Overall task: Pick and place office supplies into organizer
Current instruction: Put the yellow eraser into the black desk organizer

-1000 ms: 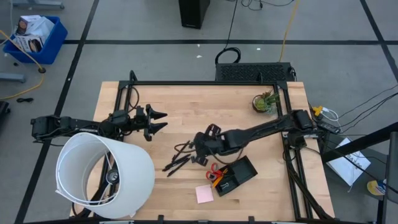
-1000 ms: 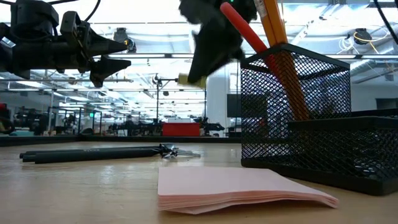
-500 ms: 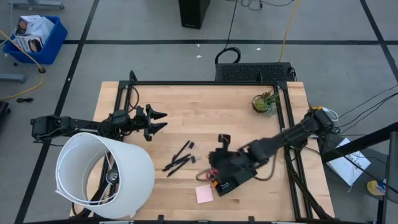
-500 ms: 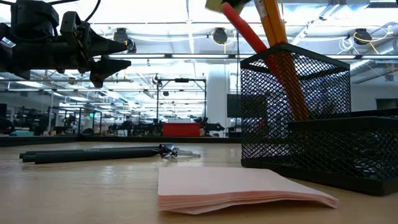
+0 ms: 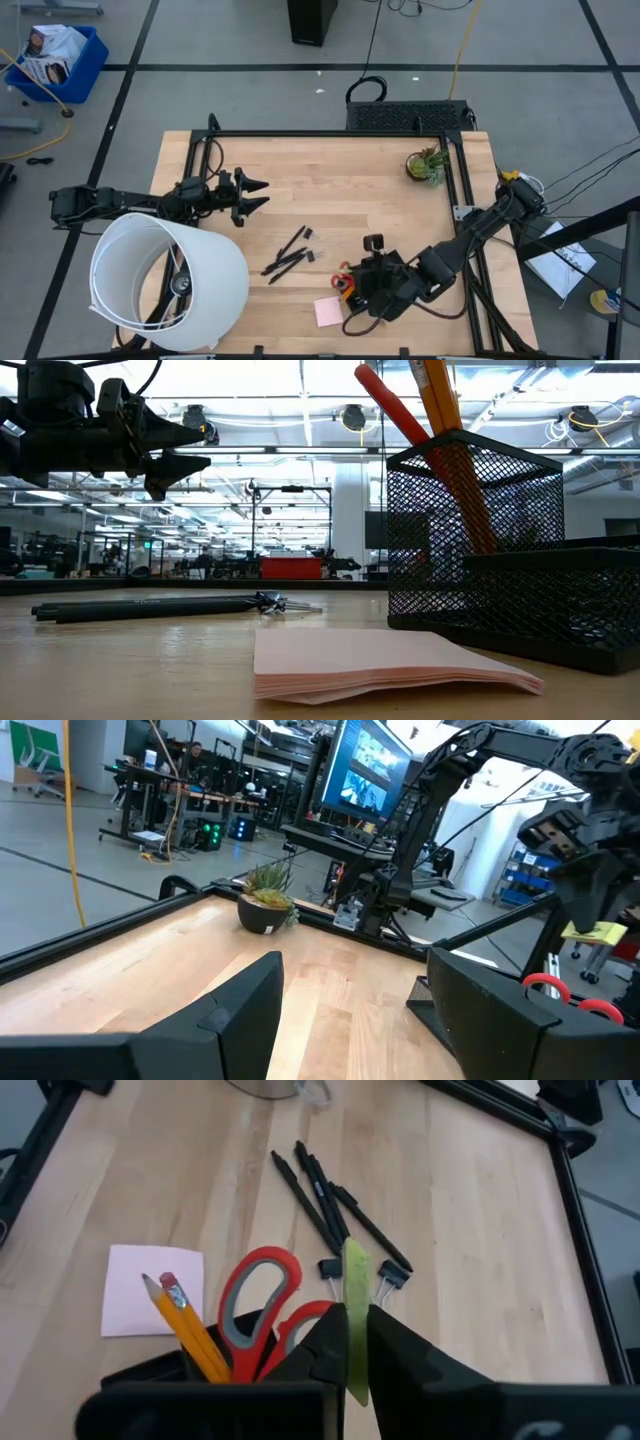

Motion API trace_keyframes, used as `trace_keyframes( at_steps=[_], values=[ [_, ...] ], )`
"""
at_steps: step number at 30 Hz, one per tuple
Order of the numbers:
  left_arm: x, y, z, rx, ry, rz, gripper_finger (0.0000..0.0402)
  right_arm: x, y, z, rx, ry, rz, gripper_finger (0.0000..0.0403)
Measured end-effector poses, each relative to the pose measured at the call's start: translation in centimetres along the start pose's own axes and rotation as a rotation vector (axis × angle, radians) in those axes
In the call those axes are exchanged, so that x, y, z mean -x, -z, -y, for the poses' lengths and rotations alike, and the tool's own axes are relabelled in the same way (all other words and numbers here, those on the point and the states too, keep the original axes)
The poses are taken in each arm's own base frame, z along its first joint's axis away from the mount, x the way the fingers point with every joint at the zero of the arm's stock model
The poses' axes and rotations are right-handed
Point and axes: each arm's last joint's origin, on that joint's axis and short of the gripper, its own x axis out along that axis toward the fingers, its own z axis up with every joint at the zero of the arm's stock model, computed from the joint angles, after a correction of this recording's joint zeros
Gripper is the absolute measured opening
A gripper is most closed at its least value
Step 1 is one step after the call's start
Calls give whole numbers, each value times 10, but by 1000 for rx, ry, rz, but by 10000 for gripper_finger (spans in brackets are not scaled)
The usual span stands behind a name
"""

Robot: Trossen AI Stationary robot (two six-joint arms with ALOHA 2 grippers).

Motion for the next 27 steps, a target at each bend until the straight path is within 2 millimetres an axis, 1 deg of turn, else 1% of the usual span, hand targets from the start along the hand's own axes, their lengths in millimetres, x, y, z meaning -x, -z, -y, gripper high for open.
trace_keyframes(
  at_steps=[7,10,13,20,24,27],
  values=[
    [0,0,0,0,1,0,253,1,2,-2,-6,-20,-14,27],
    [0,0,0,0,0,0,253,1,4,-3,-120,-46,-45,20],
    [0,0,0,0,0,0,253,2,8,-4,-169,-74,-90,15],
    [0,0,0,0,1,0,253,4,13,-11,-283,-300,-230,26],
    [0,0,0,0,1,0,253,5,19,-11,-400,-316,-324,20],
    [0,0,0,0,0,0,253,6,20,-12,-424,-338,-362,17]
  ],
)
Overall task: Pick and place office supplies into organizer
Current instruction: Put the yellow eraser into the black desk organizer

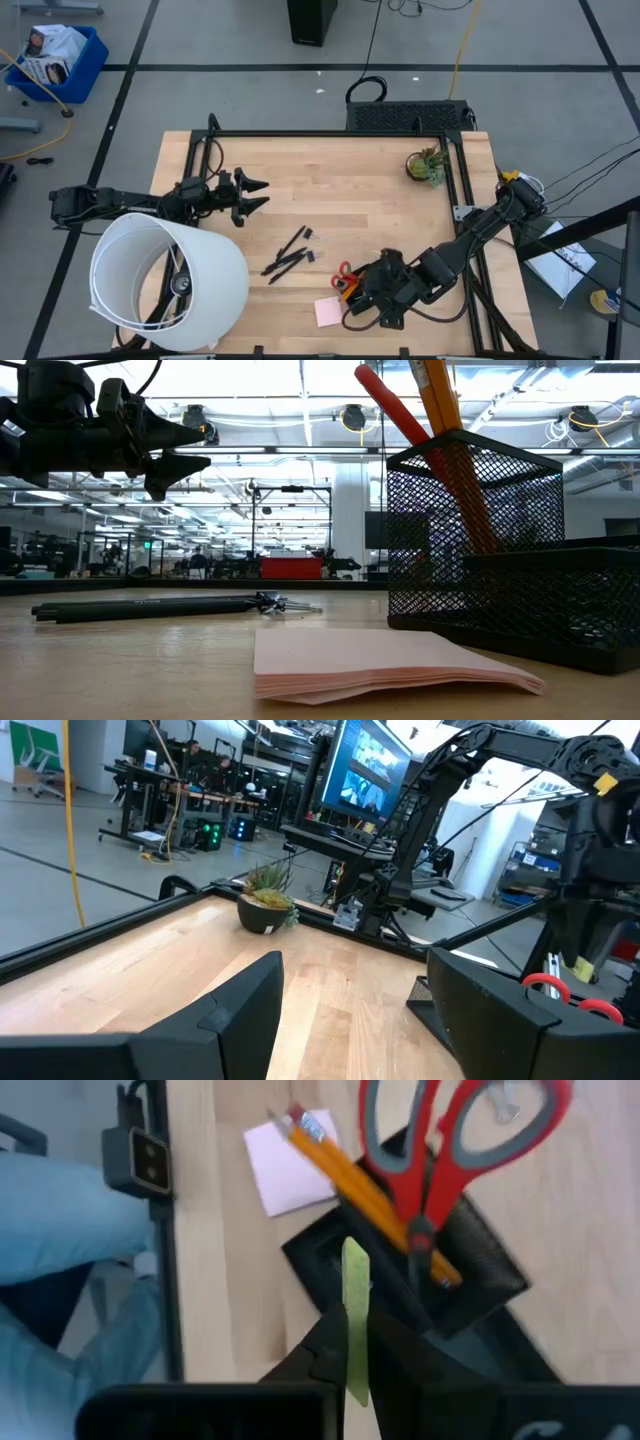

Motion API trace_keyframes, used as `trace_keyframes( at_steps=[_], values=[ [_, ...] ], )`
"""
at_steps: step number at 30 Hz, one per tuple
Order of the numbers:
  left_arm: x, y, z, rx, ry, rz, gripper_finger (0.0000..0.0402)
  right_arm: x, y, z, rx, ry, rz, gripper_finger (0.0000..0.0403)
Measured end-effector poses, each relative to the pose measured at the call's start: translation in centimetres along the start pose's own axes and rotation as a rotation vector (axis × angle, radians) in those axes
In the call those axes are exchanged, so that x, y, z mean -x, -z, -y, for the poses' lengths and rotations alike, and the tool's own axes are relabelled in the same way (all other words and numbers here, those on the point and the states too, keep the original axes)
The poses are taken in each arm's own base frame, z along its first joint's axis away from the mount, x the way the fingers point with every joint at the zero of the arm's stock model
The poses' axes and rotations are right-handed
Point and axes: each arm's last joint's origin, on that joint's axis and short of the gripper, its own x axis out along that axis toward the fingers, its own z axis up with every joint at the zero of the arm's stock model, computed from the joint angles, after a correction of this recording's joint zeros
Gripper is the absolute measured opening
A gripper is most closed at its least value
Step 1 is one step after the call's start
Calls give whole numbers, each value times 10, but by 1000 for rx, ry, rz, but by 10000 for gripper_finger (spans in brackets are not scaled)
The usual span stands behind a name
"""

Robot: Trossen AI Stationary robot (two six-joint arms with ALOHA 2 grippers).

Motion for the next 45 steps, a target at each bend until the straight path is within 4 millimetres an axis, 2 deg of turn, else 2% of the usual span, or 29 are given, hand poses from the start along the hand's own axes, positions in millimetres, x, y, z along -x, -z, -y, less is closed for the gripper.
trace_keyframes(
  at_steps=[6,13,20,26,30,34,45],
  values=[
    [0,0,0,0,0,0,253,-7,3,-3,-150,-53,-17,24],
    [0,0,0,0,0,0,253,-42,25,2,-128,-85,-68,17],
    [0,0,0,0,0,0,253,-77,47,15,-131,-118,-35,30],
    [0,0,0,0,0,0,253,-92,57,32,-163,-178,43,26],
    [0,0,0,0,0,0,253,-91,59,39,-145,-231,116,35],
    [0,0,0,0,0,0,253,-95,63,45,-114,-222,159,63],
    [0,0,0,0,0,0,253,-94,59,44,-157,-241,211,131]
  ],
)
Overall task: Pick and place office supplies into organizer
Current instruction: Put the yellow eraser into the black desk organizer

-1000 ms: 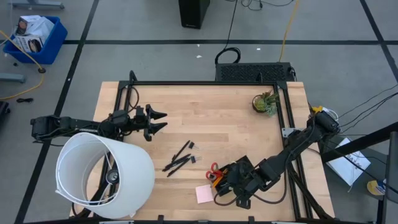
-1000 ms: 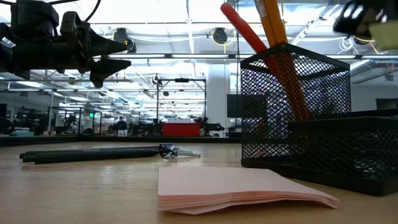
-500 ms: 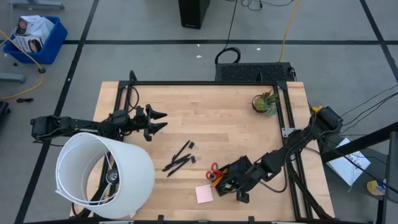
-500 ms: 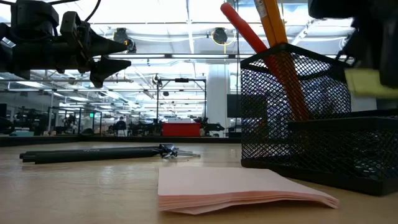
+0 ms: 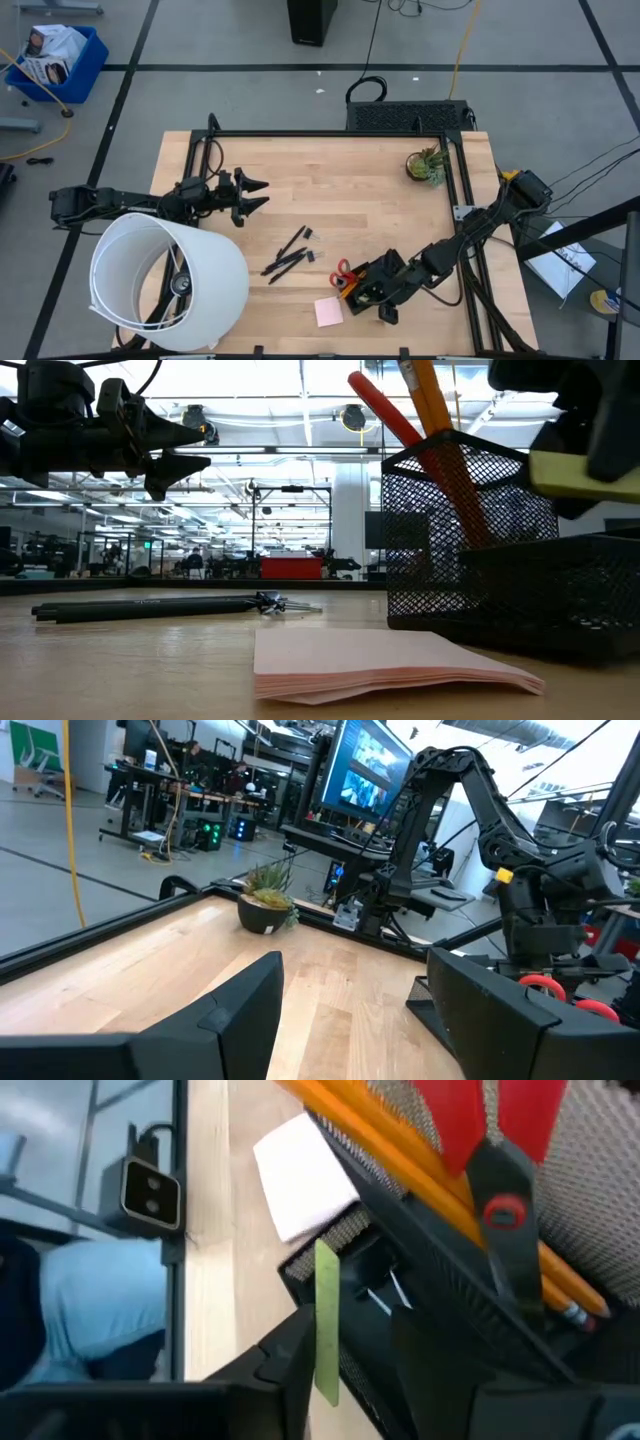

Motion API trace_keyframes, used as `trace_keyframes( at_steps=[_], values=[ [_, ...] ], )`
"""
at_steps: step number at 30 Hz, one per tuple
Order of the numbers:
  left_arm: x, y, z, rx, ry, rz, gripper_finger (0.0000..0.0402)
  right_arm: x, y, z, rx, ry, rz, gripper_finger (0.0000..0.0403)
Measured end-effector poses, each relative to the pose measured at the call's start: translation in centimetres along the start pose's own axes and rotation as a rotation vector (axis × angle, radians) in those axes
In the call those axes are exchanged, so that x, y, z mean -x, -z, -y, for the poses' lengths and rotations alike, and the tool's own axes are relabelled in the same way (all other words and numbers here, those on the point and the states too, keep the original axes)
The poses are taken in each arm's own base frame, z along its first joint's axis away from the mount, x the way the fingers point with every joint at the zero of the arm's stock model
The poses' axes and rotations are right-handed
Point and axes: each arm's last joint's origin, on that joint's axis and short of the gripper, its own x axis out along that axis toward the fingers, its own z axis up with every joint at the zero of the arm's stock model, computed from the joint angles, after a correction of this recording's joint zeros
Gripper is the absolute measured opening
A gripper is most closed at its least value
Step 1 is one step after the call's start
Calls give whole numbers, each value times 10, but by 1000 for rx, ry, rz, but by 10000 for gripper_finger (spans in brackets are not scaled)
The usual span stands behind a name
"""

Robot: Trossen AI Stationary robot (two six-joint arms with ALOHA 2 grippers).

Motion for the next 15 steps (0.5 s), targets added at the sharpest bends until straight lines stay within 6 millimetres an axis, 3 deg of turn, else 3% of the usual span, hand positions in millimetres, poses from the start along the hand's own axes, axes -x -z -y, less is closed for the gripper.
trace_keyframes(
  at_steps=[6,15],
  values=[
    [0,0,0,0,0,0,253,1,3,-3,28,21,26,160],
    [0,0,0,0,0,0,253,1,7,-9,-43,-7,28,164]
  ],
)
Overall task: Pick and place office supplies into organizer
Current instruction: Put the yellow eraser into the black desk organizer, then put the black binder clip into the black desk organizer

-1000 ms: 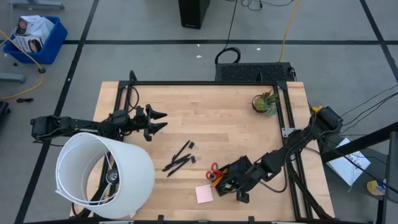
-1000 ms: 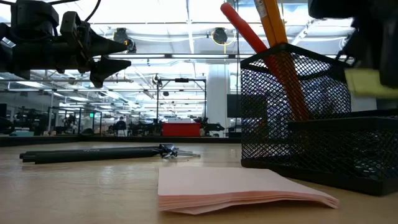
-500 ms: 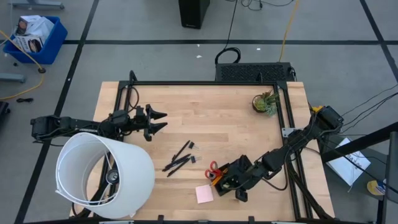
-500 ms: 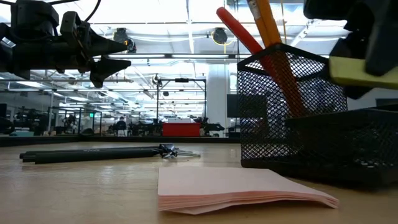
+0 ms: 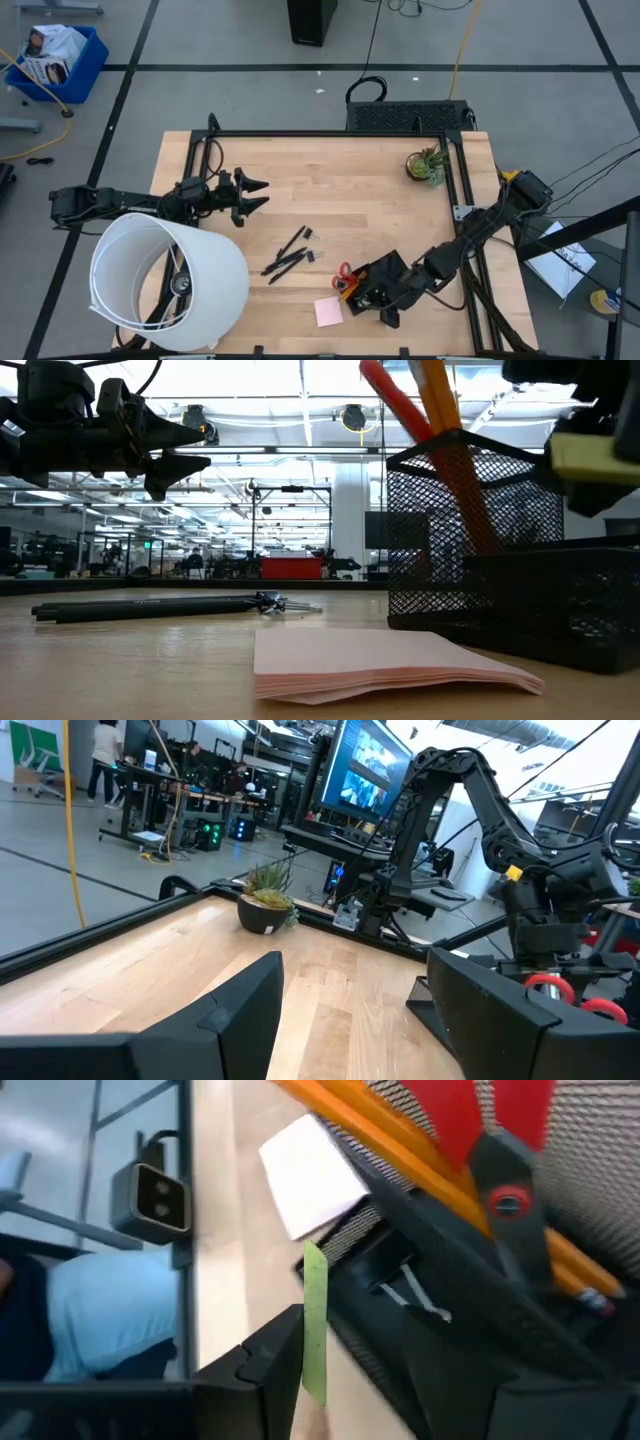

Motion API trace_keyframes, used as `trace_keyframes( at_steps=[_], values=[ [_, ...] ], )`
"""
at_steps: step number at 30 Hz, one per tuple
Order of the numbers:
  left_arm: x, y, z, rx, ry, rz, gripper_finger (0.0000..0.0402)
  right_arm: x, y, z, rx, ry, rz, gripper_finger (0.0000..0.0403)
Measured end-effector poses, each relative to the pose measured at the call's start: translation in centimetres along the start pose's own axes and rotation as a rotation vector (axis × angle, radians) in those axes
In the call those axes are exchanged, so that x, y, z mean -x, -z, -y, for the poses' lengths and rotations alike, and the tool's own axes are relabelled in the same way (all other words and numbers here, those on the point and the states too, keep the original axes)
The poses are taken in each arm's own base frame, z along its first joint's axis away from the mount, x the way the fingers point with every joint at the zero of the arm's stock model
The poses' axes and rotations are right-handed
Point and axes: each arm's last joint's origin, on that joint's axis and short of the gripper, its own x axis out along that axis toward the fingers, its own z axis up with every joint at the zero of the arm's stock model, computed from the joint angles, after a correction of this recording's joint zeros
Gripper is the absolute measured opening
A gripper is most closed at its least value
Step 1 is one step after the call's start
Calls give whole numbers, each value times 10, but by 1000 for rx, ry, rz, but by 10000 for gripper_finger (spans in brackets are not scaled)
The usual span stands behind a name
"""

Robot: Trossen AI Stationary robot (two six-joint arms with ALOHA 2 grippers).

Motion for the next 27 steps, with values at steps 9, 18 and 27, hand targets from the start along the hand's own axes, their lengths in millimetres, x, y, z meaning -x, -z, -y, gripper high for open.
trace_keyframes(
  at_steps=[9,18,27],
  values=[
    [0,0,0,0,0,0,253,0,2,-1,-103,24,27,164],
    [0,0,0,0,0,0,253,0,-2,1,-419,33,79,166],
    [0,0,0,0,0,0,253,0,1,3,-651,45,68,165]
  ],
)
